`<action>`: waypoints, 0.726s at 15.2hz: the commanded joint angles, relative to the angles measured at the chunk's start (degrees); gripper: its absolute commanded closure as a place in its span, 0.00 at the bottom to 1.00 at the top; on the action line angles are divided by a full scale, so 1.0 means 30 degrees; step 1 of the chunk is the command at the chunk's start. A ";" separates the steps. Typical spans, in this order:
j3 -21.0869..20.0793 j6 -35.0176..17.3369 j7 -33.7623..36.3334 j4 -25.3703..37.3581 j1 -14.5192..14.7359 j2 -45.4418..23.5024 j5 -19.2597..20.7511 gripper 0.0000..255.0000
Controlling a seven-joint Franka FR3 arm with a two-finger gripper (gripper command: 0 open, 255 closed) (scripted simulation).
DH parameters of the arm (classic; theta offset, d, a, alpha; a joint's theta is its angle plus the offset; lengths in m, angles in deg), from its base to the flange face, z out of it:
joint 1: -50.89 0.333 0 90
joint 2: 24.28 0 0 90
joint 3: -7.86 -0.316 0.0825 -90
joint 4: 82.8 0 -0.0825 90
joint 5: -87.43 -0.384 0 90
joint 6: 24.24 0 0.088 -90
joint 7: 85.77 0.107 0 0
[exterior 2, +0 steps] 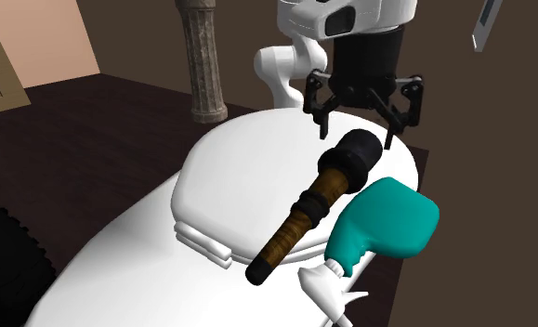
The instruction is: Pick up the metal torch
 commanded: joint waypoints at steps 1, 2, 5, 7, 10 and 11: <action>0.0331 0.0409 0.0764 0.1742 -0.0401 -0.1394 -0.0298 0.00; 0.0483 0.0636 0.1147 0.2633 -0.0608 -0.2086 -0.0461 0.00; 0.0921 0.1431 0.2310 0.5464 -0.1322 -0.4205 -0.0995 0.00; 0.0986 0.1349 0.2517 0.5784 -0.1475 -0.4623 -0.1103 0.00; 0.0978 0.0582 0.2417 0.4996 -0.1421 -0.4611 -0.1113 0.00; 0.0975 0.0333 0.2383 0.4751 -0.1405 -0.4619 -0.1120 0.00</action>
